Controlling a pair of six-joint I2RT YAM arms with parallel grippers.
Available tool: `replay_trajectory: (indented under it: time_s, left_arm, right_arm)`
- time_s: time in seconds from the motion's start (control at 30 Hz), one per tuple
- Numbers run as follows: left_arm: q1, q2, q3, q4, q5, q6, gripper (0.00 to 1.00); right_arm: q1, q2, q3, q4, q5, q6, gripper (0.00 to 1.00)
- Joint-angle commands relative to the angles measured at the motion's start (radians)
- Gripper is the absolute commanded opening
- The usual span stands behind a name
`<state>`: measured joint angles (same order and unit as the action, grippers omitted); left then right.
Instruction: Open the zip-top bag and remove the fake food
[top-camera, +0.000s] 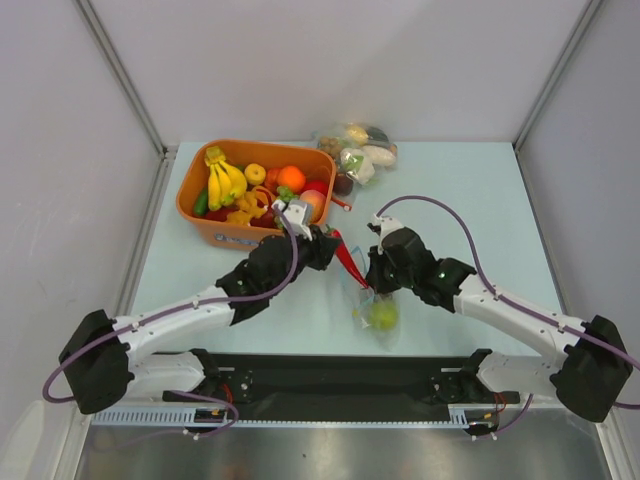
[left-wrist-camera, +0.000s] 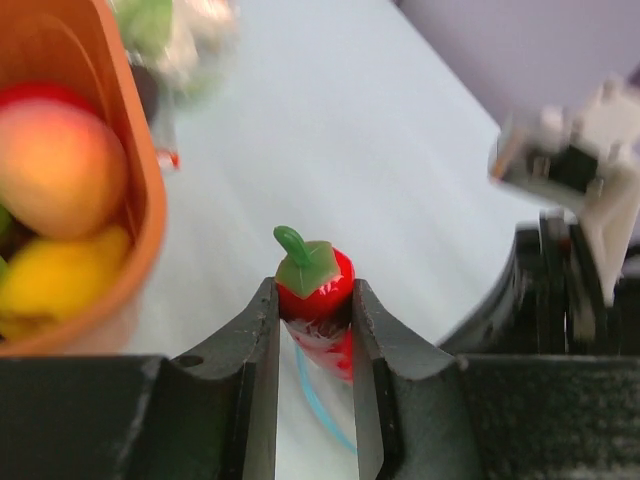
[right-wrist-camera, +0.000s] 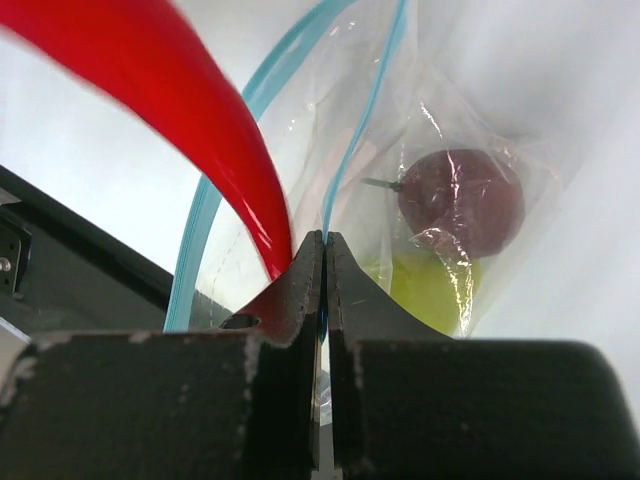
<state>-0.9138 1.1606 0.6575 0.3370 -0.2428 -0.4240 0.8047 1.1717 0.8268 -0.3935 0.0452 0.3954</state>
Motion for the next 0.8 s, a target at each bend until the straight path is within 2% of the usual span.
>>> replay_trajectory:
  time_s: [0.0,0.3,0.37,0.53,0.77]
  left_arm:
    - [0.053,0.002,0.149,0.01,-0.026,0.117,0.0]
    - [0.323,0.069,0.5,-0.174,0.028,0.24,0.0]
    - [0.4,0.126,0.563,-0.191,0.033,0.232,0.0]
    - [0.541,0.246,0.631,-0.208,0.023,0.097,0.0]
    - [0.559,0.385,0.63,-0.118,0.011,0.041,0.01]
  right_arm:
    - [0.011,-0.046,0.005,-0.004,0.028,0.019,0.0]
    - [0.007,-0.086,-0.025,0.001,0.028,0.023,0.0]
    - [0.004,-0.081,-0.025,0.005,0.018,0.017,0.0]
    - [0.002,-0.066,-0.023,0.018,-0.001,0.014,0.0]
    - [-0.001,-0.067,-0.026,0.019,-0.015,0.019,0.0]
